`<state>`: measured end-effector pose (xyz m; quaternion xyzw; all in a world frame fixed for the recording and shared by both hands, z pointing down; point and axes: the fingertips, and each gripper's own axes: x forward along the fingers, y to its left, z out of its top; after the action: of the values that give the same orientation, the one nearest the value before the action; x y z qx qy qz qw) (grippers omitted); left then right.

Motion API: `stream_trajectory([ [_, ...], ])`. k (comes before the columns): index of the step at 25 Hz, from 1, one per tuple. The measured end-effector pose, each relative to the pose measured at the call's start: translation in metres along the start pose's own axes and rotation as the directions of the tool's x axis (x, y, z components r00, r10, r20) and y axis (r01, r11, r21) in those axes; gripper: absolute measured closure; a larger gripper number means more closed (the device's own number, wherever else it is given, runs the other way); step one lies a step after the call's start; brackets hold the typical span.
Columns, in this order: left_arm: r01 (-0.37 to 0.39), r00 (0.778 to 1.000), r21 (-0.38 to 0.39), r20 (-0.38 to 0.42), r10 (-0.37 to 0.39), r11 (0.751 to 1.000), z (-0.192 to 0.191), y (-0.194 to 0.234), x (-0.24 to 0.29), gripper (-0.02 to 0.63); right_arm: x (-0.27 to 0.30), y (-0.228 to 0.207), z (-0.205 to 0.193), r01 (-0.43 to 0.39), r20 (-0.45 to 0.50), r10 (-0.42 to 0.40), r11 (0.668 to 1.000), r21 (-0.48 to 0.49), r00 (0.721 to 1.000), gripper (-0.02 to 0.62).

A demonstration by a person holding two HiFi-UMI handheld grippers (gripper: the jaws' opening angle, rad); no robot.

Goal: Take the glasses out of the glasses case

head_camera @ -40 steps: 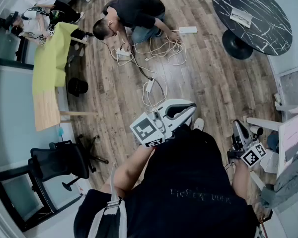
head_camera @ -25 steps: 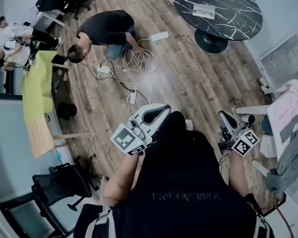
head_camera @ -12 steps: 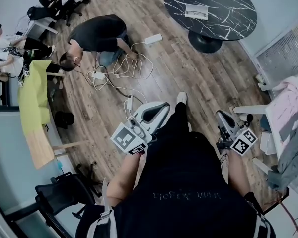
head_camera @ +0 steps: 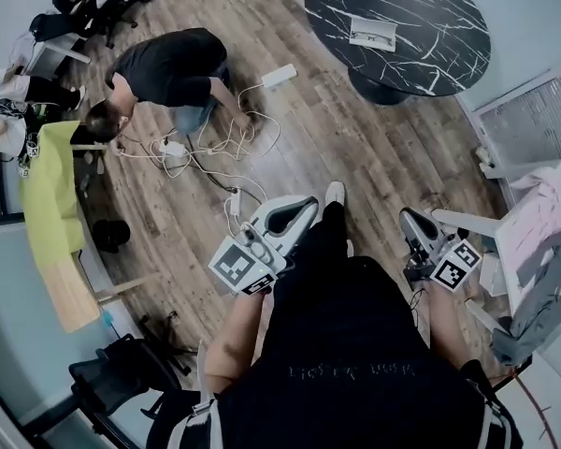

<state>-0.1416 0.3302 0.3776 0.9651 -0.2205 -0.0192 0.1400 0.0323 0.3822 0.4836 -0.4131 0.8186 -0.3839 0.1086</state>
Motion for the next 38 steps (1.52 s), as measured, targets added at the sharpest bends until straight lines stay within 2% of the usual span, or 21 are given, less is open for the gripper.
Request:
stream_trajectory([
  [11, 0.044, 0.999, -0.022, 0.011, -0.044, 0.999, 0.02, 0.095, 0.049, 0.586, 0.086, -0.025, 0.069, 0.026, -0.02, -0.027, 0.999, -0.046, 0.999, 0.558],
  [15, 0.075, 0.997, -0.02, 0.003, -0.075, 0.997, 0.023, 0.114, 0.06, 0.586, 0.106, -0.028, 0.086, 0.033, -0.001, -0.033, 0.997, -0.065, 0.999, 0.558],
  [21, 0.113, 0.994, -0.024, 0.005, -0.113, 0.993, 0.025, 0.115, 0.066, 0.586, 0.114, -0.035, 0.09, 0.041, -0.008, -0.042, 0.997, -0.066, 0.999, 0.558],
  [26, 0.104, 0.994, -0.039, -0.008, -0.105, 0.994, 0.02, 0.125, 0.071, 0.586, 0.122, -0.044, 0.101, 0.028, 0.003, -0.028, 0.997, -0.075, 1.0, 0.558],
  [29, 0.106, 0.994, -0.014, -0.007, -0.106, 0.994, 0.024, 0.129, 0.08, 0.586, 0.131, -0.056, 0.107, 0.014, 0.002, -0.014, 0.997, -0.073, 1.0, 0.558],
  [31, 0.092, 0.996, 0.001, -0.005, -0.092, 0.996, 0.027, 0.137, 0.087, 0.586, 0.141, -0.065, 0.113, 0.004, -0.002, -0.004, 0.998, -0.069, 1.0, 0.558],
  [35, 0.045, 0.999, -0.022, -0.008, -0.045, 0.999, 0.03, 0.157, 0.098, 0.586, 0.158, -0.072, 0.134, -0.028, -0.004, 0.028, 0.997, -0.069, 1.0, 0.558],
  [38, 0.043, 0.999, -0.018, -0.032, -0.044, 0.999, 0.03, 0.17, 0.12, 0.586, 0.168, -0.09, 0.151, -0.035, -0.013, 0.034, 0.997, -0.068, 0.999, 0.558],
])
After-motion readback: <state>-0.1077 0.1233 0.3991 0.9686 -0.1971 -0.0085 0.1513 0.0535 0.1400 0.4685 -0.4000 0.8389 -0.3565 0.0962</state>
